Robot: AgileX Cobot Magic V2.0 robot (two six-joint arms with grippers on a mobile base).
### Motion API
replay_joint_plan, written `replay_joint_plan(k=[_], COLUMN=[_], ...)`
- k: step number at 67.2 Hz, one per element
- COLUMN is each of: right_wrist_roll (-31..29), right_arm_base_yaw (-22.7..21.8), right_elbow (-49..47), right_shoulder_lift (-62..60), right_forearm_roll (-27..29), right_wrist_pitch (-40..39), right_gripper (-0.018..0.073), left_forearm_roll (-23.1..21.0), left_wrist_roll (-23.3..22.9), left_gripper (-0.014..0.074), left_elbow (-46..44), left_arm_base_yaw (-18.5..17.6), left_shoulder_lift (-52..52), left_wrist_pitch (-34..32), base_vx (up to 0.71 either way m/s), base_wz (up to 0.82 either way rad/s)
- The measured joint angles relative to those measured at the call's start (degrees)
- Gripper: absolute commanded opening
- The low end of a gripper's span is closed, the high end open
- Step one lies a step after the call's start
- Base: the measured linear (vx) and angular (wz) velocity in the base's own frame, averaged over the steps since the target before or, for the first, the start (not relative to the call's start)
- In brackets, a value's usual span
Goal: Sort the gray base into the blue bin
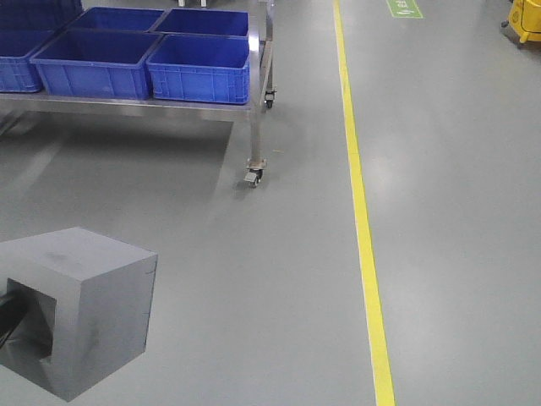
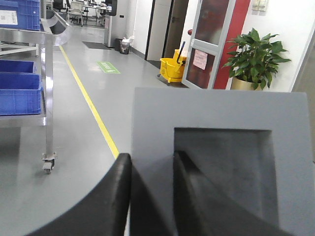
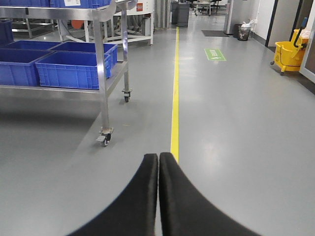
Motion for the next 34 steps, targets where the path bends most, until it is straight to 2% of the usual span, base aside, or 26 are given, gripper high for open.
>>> replay_joint_plan(k=[34], right_wrist_roll=[0.0], right_arm_base_yaw=[0.0], right_elbow=[0.0], right_shoulder_lift=[0.0], right_forearm_roll=[0.0], right_wrist_pitch=[0.0], right_gripper=[-0.0005], left_forearm_roll=[0.0], left_wrist_roll=[0.0], left_gripper=[-0.0007], left_elbow=[0.0], left_arm_base_yaw=[0.0], left_shoulder_lift=[0.0], left_wrist_pitch=[0.0], base_vx=[0.42], base_wz=[-0.09])
